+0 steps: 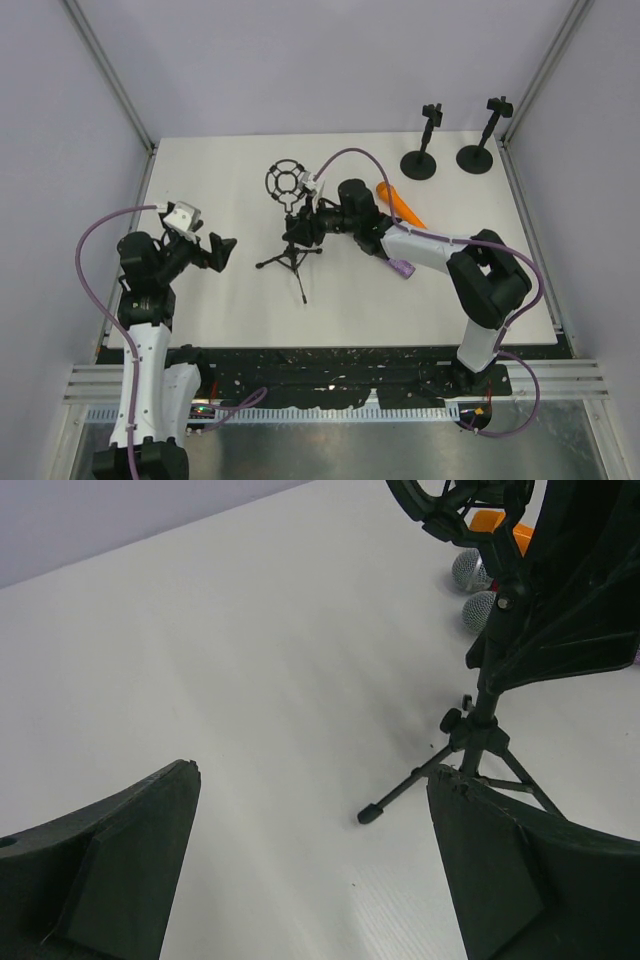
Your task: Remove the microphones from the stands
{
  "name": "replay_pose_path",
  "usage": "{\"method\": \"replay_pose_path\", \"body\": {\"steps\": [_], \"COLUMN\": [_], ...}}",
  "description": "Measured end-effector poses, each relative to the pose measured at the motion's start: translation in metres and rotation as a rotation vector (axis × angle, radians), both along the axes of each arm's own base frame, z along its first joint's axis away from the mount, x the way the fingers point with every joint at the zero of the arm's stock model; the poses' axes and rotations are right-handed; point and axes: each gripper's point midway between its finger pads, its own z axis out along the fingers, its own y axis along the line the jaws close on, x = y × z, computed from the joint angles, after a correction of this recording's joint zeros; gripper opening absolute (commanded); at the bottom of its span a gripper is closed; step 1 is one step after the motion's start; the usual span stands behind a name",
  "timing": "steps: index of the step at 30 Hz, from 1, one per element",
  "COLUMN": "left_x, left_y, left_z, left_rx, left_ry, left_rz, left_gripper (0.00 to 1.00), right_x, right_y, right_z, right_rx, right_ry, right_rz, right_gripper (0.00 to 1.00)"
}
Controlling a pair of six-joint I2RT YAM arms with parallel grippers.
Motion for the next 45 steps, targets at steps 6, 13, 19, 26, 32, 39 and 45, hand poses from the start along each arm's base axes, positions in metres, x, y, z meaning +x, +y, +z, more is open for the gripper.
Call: {"method": "replay_pose_path", "body": {"steps": [6, 13, 19, 26, 32, 39, 45], "left_x": [-0.001, -0.002, -0.002, -0.003, -0.006, -0.013, -0.022], "left_y": [0.0, 0.001, -0.001, -0.002, -0.003, -0.004, -0.003], "left_z": [0.002, 0.002, 0.003, 0.005, 0.01, 0.021, 0.033], "left_rx": [-0.006, -0.007, -0.01, -0.011, -0.007, 0.016, 0.099], "left_ry": [-0.008, -0.013, -0.015, -0.027, -0.049, -0.101, -0.133], "left_rz": [0.001, 0.002, -0.005, -0.014, -0.016, -0.022, -0.035], "left_gripper": [1.0, 1.0, 1.0, 1.0, 1.0, 1.0, 1.0], "right_x": [-0.025, -0.03, -0.025, -0.027, -0.043, -0.061, -0.06], "right_y": [0.004, -0.004, -0.014, -0.029, -0.049, -0.084, -0.13], "right_z": [0.011, 0.025, 0.047, 0.067, 0.096, 0.124, 0.136], "right_rx": [0.048, 0.084, 0.12, 0.099, 0.068, 0.036, 0.005], "right_ry": [0.135, 0.182, 0.159, 0.09, -0.026, -0.161, -0.225], "right_rz": [0.109, 0.145, 0.133, 0.115, 0.125, 0.137, 0.096], "right_gripper": [0.06, 0.06, 0.06, 0.05, 0.05, 0.05, 0.05]}}
